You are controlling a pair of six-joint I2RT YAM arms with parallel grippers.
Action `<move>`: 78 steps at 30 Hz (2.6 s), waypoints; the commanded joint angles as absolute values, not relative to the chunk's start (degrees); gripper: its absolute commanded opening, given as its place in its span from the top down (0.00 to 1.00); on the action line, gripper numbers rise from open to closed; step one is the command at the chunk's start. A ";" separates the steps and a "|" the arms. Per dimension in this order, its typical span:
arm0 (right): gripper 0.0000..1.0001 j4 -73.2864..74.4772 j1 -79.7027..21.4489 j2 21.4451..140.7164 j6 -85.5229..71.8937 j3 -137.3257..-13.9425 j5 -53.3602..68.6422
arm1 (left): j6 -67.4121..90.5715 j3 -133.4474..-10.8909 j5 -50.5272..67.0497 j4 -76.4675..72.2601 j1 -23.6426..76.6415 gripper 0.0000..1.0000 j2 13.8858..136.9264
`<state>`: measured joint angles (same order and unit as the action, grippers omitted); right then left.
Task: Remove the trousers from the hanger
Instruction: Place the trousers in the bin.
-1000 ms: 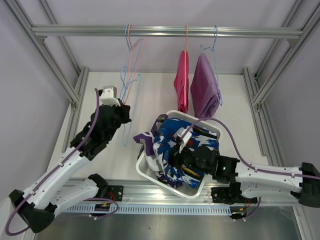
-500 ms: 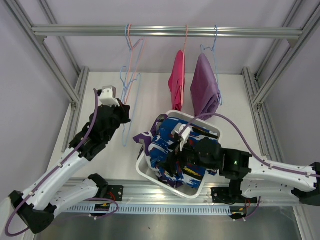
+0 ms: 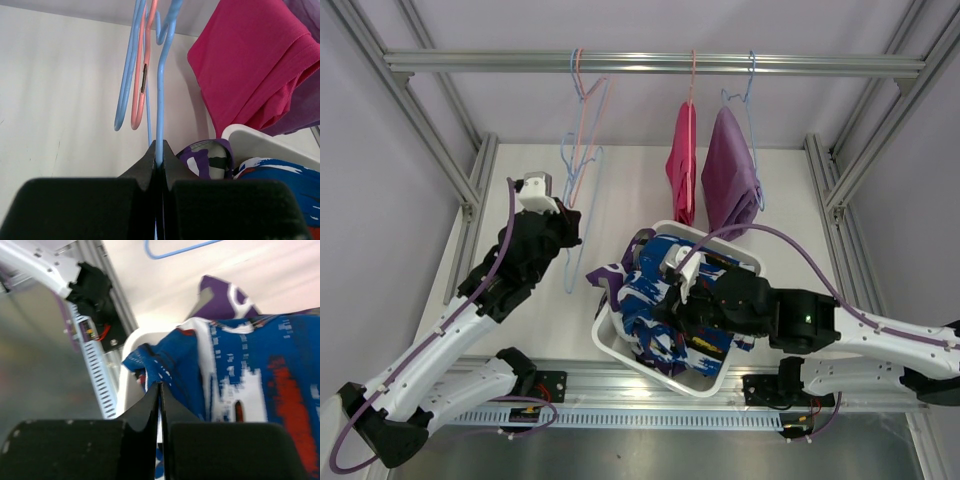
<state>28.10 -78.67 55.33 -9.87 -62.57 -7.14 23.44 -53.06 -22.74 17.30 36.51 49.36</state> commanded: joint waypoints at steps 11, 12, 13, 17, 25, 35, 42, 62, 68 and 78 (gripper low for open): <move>1.00 20.41 -74.71 60.29 -12.21 -52.66 -7.39 | 22.85 -54.76 -21.36 15.29 37.00 1.00 48.60; 1.00 19.09 -74.71 61.16 -13.78 -49.60 -5.21 | 22.85 -54.76 -21.36 15.29 37.00 1.00 48.69; 1.00 17.77 -74.79 63.09 -14.49 -48.09 -4.05 | 22.85 -54.76 -21.36 15.29 37.09 0.99 48.60; 1.00 11.70 -76.37 68.18 -18.45 -42.55 -0.71 | 22.94 -54.76 -21.01 15.29 37.09 0.99 48.52; 1.00 18.52 -77.52 65.14 -17.33 -46.22 -3.51 | 23.20 -54.84 -20.30 15.29 37.09 1.00 48.78; 0.98 34.01 -74.54 60.38 -9.50 -66.26 -9.05 | 23.12 -54.76 -20.30 15.29 37.18 0.99 48.96; 1.00 36.12 -69.70 60.38 -7.21 -67.15 -8.36 | 22.68 -54.93 -21.53 15.91 37.62 1.00 49.13; 0.90 35.60 -65.39 53.70 -8.96 -59.34 -4.04 | 22.41 -55.11 -21.18 16.00 37.97 1.00 49.83; 0.97 29.80 -61.88 57.38 -13.35 -47.40 1.49 | 21.62 -55.11 -22.58 16.00 39.81 0.99 50.10; 0.90 32.69 -61.79 63.02 -17.84 -53.16 2.46 | 21.45 -57.13 -24.96 19.33 44.38 1.00 51.33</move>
<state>28.01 -61.69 62.08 -16.56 -50.11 1.98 22.39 -53.69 -23.05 18.65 42.76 51.22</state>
